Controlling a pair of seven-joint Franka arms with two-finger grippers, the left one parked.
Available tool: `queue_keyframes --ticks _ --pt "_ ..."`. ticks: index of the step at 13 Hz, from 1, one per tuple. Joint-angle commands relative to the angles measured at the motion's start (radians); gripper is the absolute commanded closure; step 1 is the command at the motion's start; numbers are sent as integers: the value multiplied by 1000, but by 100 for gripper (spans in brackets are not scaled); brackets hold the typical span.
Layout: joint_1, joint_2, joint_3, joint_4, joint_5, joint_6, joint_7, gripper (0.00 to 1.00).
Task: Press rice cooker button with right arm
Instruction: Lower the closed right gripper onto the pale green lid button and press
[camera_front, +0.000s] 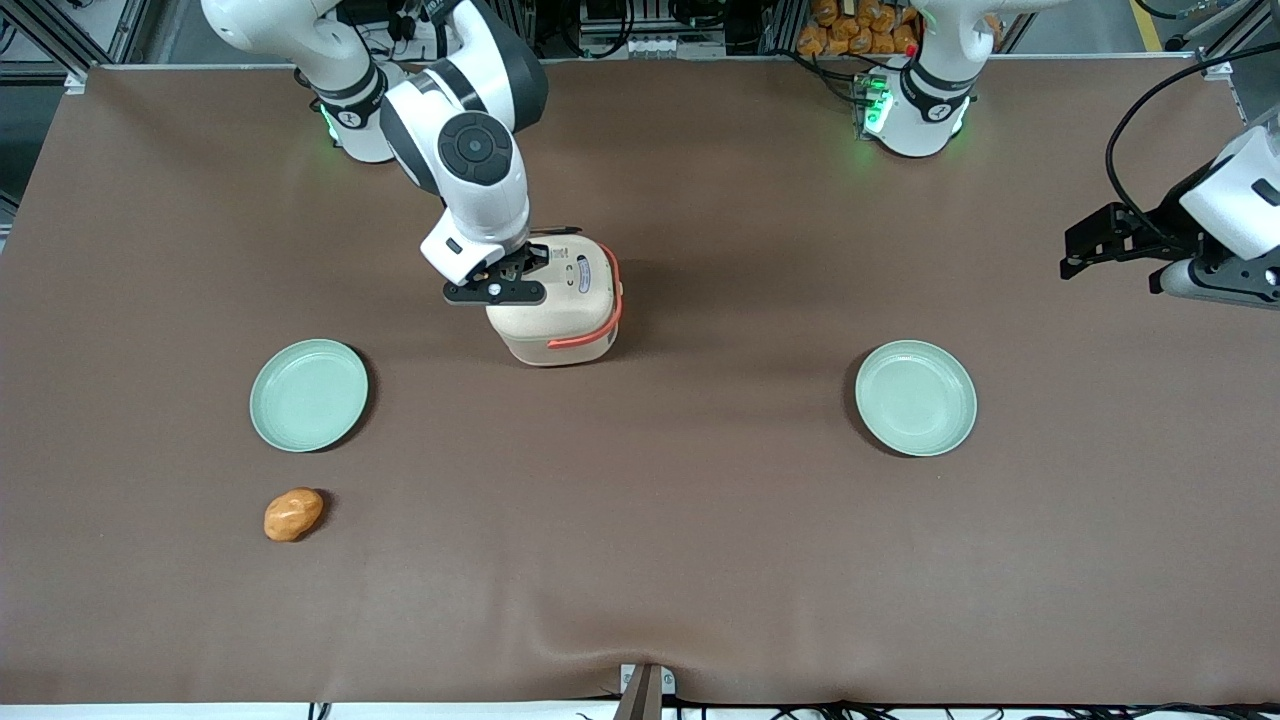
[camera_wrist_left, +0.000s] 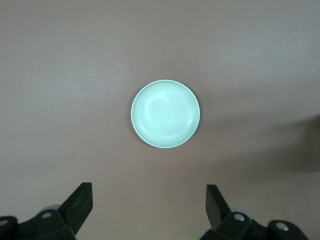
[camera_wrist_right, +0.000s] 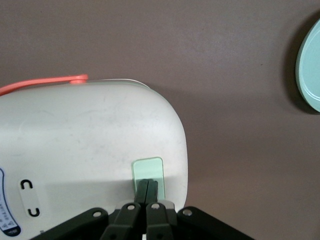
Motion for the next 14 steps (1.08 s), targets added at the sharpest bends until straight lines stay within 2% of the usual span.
queue_keyframes --ticks 1,7,9,11,14 --pt "12 8 -9 -12 -4 19 28 100" --pt "12 28 -9 -84 -4 140 50 100" --pt "9 1 -10 -43 -4 72 50 100" --pt "6 -21 -12 57 -2 -60 50 100" --pt "-11 -26 -20 226 45 -229 38 100"
